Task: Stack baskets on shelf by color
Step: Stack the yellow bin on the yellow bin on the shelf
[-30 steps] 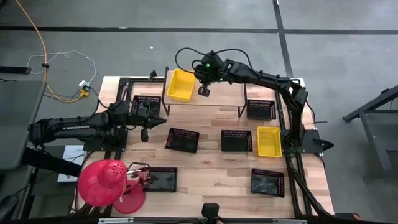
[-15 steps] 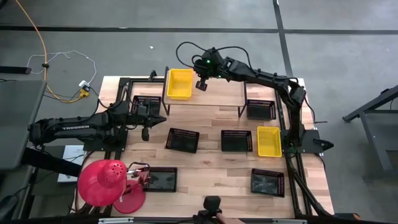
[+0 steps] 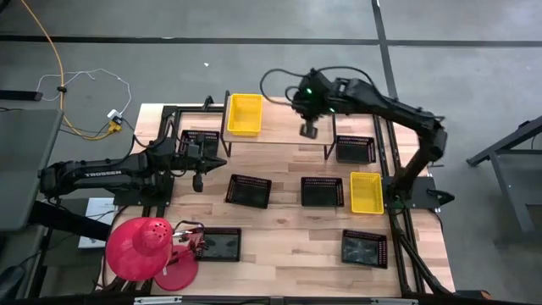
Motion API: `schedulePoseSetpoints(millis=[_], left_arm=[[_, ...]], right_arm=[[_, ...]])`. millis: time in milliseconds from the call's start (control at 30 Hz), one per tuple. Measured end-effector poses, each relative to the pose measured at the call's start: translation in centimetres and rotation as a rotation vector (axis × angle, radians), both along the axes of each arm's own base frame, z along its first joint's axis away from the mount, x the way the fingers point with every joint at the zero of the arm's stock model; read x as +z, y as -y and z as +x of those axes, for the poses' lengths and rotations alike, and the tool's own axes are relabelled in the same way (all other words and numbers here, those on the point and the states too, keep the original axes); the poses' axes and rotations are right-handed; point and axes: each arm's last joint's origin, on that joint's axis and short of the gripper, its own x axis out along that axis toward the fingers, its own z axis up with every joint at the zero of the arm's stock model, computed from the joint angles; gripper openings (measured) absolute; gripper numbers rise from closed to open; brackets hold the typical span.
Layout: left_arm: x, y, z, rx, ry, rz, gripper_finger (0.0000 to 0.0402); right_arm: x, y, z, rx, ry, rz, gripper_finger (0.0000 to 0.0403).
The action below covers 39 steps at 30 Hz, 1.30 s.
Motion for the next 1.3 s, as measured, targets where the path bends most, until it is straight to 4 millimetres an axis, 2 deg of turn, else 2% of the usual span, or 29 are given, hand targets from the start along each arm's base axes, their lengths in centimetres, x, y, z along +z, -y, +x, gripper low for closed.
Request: schedulePoseSetpoints(millis=[133,233,367,567,733,967,1300], left_arm=[[0.0,0.0,0.0,0.0,0.0,0.004,0.0],[0.0,0.0,0.0,-0.001,0.0,0.01,0.0],[0.0,0.0,0.0,-0.001,0.001,0.009,0.0],[0.0,0.0,0.0,-0.001,0.002,0.009,0.0],[0.0,0.0,0.0,0.0,0.002,0.009,0.0],[0.0,0.0,0.0,0.003,0.002,0.009,0.0],[0.0,0.0,0.0,0.003,0.002,0.009,0.0]], right_arm=[[2.4,-4.1,-2.0,0.017,0.045,-0.033,0.0],[2.5,-6.6,-4.1,0.035,0.094,-0.052,0.0],[0.7,-8.6,-8.1,0.005,0.171,-0.06,0.0],[-2.4,-9.8,-14.3,-0.074,0.293,-0.005,0.0],[-3.9,-10.3,-17.6,-0.128,0.369,0.042,0.0],[-3.9,-10.6,-19.4,-0.158,0.443,0.071,0.0],[-4.0,-10.6,-19.2,-0.167,0.438,0.081,0.0]])
